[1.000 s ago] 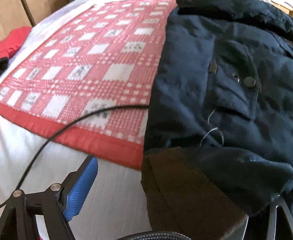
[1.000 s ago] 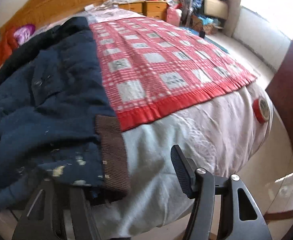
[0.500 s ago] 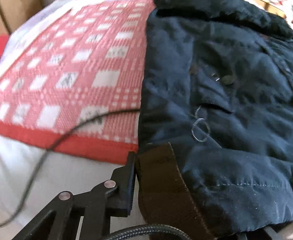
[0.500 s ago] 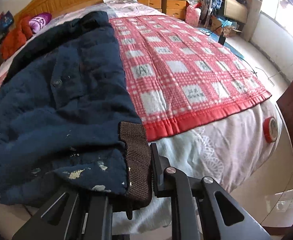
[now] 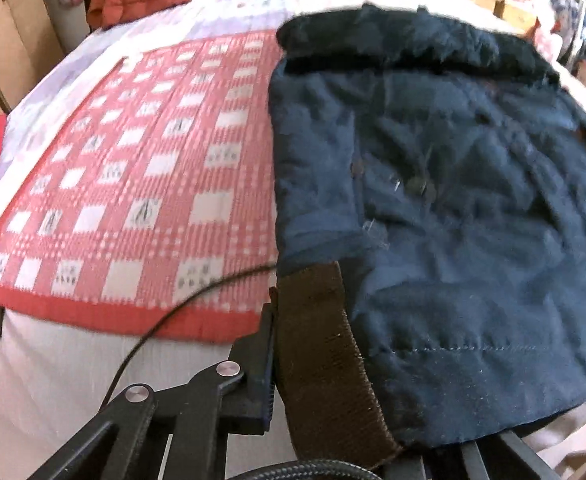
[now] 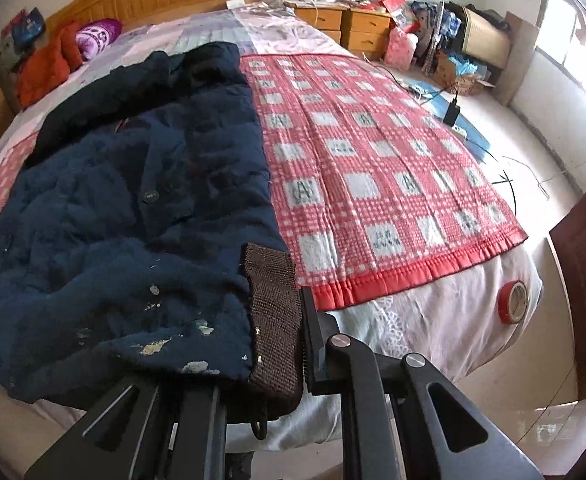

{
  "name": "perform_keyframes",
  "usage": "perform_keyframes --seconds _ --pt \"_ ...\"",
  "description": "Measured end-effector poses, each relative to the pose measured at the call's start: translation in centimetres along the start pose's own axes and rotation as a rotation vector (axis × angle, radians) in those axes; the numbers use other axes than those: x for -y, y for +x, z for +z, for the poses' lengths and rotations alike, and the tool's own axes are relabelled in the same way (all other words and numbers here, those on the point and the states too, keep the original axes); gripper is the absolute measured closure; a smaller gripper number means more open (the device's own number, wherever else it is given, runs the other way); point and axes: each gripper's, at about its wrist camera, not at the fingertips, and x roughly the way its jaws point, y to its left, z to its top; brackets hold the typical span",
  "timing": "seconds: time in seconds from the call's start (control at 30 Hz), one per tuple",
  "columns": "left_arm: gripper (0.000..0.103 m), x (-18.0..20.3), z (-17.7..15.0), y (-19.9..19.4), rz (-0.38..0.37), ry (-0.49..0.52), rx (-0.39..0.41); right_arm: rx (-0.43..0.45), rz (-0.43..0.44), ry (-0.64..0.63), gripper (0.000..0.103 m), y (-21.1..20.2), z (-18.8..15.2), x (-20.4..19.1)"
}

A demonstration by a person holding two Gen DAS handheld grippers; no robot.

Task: Fold large clothes
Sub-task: 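Grasp the brown ribbed band with the right gripper beside the left gripper, then lift the folded jacket with both grippers and flip it over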

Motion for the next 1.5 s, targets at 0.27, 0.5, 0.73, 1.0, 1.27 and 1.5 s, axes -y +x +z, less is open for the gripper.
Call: perform_keyframes --seconds 0.27,0.5,0.73,1.0,1.27,1.5 --pt "0.088 -0.7 4.6 -2.7 -0.017 -0.005 0.08 0.05 0.024 0.009 0.089 -3.1 3.4 -0.6" --pt "0.088 -2.3 8.9 -4.4 -0.018 -0.037 0.055 0.091 0.049 -0.026 0.089 -7.6 9.0 -1.5" --pt "0.088 -2.9 17.3 -4.1 -0.014 -0.017 0.051 0.131 0.103 -0.087 0.089 -8.4 18.1 -2.9" --pt "0.088 -1.8 30.3 1.0 0.029 0.052 0.003 0.151 0.194 -0.15 0.089 -2.9 31.4 -4.6" --pt "0.088 -3.0 42.7 13.4 0.027 0.035 -0.113 0.063 0.179 -0.162 0.089 8.8 45.6 -8.7" --pt "0.088 -1.6 48.5 25.1 0.051 0.075 -0.206 0.001 0.065 -0.142 0.089 19.0 52.7 -11.7"
